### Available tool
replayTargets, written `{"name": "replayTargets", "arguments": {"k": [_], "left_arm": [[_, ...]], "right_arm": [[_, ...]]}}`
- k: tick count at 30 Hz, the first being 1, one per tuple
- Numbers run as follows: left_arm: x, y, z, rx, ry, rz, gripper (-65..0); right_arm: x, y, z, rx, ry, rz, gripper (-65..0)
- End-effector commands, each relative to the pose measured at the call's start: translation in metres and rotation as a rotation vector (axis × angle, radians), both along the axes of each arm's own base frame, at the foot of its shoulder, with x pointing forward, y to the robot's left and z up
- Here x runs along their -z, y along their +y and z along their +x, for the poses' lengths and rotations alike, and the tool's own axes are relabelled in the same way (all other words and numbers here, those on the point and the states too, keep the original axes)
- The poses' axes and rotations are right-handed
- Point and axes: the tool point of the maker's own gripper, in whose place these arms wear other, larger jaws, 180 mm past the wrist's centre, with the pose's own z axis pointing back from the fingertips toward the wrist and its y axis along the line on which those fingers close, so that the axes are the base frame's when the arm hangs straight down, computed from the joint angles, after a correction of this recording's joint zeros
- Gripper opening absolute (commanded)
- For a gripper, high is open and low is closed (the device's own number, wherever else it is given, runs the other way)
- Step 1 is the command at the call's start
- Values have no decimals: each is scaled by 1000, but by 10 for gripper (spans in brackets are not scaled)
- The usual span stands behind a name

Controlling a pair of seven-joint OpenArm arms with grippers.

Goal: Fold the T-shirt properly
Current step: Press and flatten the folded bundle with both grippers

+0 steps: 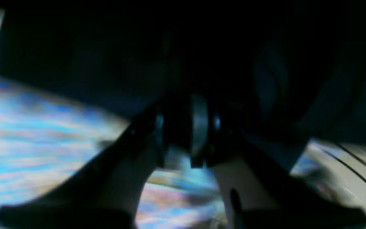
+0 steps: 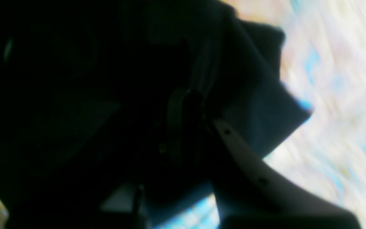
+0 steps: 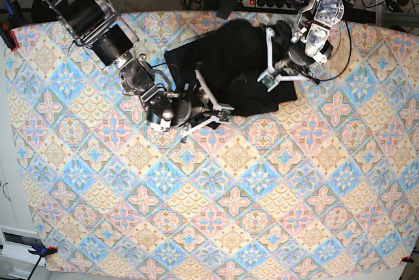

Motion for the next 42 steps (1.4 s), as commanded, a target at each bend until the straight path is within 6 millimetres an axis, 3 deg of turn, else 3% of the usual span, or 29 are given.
{"name": "replayTargets", "arguments": {"k": [1,5,9,14,20,23,30,32,34,36,38,40,42], "left_arm": [[-8,2,11,13,-32,10,-551],[-17,1,30,17,-75,12,-551],[-26,-1,48,17,-128,-2,-551],[-55,6,73,-41,-266,24,-551],[-101,25,62,-152,-360,2,-551],[-92,19,43,-201,-295,-64,-549],[-53,13,18,-377,-110,-264,-536],[-43,17,13,-429,-41,-298,-475],[-39,19,9,-474,16,-341,-372],[-43,17,10,-499,26,-411,-263],[-48,14,12,-503,28,-463,-198],[-54,7,15,-501,34,-527,-160],[-60,1,21,-501,30,-576,-163]], "right_arm": [[-27,-2,26,17,-87,30,-610],[-68,-7,47,49,-201,65,-610],[-85,-16,60,97,-241,86,-610],[-68,-29,63,138,-196,58,-610],[-43,-33,58,162,-128,77,-610],[-34,-22,54,166,-93,100,-610],[-33,-21,53,166,-91,102,-611],[-34,-20,53,165,-92,104,-611],[-40,-18,55,158,-108,114,-610],[-47,-13,57,149,-130,128,-610],[-53,-11,58,143,-144,134,-610],[-55,-10,58,141,-151,135,-610],[-55,-10,58,141,-151,135,-610]]}}
